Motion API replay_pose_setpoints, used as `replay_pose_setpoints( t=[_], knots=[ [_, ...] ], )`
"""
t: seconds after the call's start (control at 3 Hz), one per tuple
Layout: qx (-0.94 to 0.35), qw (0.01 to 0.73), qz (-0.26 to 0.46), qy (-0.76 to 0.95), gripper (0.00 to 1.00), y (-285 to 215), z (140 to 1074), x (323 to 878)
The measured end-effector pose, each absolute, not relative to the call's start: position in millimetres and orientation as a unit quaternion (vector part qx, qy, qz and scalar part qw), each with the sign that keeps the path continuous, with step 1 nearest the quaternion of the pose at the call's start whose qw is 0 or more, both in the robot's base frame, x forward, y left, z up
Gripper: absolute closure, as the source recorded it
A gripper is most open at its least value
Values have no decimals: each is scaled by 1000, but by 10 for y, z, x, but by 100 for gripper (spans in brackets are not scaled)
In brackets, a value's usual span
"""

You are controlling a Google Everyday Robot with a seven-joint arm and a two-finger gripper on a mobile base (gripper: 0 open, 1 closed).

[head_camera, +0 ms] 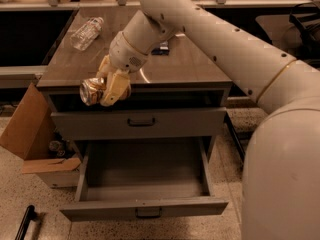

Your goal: Place orange can into middle drawer

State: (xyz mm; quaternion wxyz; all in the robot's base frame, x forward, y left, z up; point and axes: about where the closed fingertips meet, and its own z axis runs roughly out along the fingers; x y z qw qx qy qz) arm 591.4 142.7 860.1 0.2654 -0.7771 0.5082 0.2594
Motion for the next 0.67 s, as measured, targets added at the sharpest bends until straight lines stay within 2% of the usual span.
replay_pose_setpoints(
  t=[0.67],
  knots=[
    [-725, 231, 308, 570, 100, 1411, 8105, 5235]
  ],
)
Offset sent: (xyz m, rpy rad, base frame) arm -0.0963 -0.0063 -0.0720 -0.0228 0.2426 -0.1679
